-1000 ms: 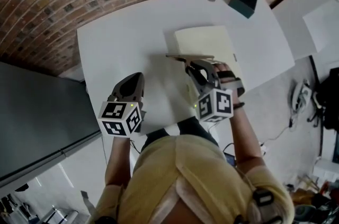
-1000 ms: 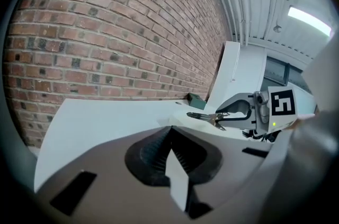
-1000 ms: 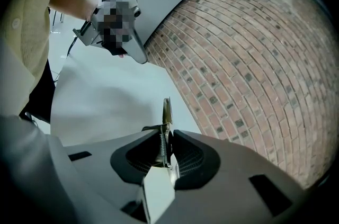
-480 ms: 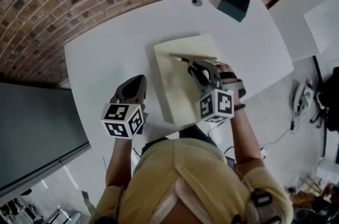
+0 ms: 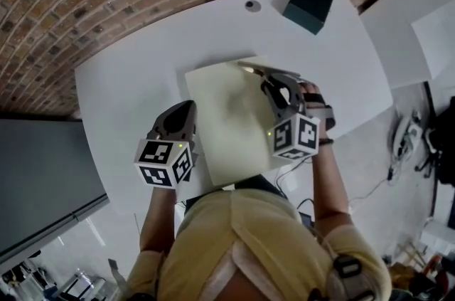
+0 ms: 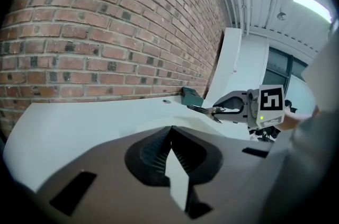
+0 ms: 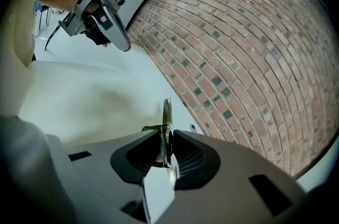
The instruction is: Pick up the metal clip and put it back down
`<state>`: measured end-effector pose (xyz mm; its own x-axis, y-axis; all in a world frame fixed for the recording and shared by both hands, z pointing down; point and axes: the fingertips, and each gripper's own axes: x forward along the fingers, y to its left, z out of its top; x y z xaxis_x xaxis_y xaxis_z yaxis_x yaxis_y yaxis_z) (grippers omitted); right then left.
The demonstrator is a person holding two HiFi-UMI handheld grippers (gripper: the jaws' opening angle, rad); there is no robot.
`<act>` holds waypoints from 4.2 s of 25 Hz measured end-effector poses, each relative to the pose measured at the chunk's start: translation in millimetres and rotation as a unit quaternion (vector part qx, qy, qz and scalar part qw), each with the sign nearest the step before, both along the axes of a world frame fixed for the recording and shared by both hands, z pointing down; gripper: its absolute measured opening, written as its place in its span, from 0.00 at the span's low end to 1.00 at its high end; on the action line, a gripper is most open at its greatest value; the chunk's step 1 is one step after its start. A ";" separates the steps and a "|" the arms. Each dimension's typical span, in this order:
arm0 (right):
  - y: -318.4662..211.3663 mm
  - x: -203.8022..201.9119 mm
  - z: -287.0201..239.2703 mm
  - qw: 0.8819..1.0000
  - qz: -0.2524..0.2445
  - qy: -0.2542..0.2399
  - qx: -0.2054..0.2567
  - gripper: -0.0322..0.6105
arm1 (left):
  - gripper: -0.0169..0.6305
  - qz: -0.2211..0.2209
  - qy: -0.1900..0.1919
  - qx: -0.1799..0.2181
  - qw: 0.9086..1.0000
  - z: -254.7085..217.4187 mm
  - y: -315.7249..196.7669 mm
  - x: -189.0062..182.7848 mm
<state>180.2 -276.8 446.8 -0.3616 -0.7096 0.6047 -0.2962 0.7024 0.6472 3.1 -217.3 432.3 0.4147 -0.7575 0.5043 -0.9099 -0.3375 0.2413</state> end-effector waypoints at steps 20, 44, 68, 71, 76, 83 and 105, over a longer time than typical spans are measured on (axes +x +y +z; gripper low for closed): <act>-101.2 100.2 54.0 0.998 0.052 0.012 -0.022 0.17 | 0.03 0.002 -0.051 -0.018 0.999 15.7 -73.3 62.5; -156.6 123.3 97.0 0.996 0.073 0.059 0.004 0.17 | 0.03 0.016 -0.098 -0.029 0.995 30.8 -103.7 82.8; -155.4 118.1 105.3 0.998 0.065 0.025 0.009 0.17 | 0.03 0.001 -0.104 -0.019 0.994 28.7 -99.9 71.5; -152.6 119.1 106.4 0.997 0.065 0.028 0.003 0.17 | 0.03 0.002 -0.101 -0.020 0.995 27.1 -97.1 70.9; -146.6 119.7 102.1 0.997 0.072 0.026 0.010 0.17 | 0.03 0.004 -0.098 -0.015 0.995 22.4 -91.8 66.5; -130.8 123.4 86.2 0.996 0.091 0.014 0.013 0.17 | 0.03 0.003 -0.087 -0.006 0.996 13.8 -87.0 58.3; -67.6 103.3 13.5 0.984 0.153 -0.090 0.015 0.14 | 0.03 0.004 -0.059 0.010 0.998 -2.9 -58.3 32.7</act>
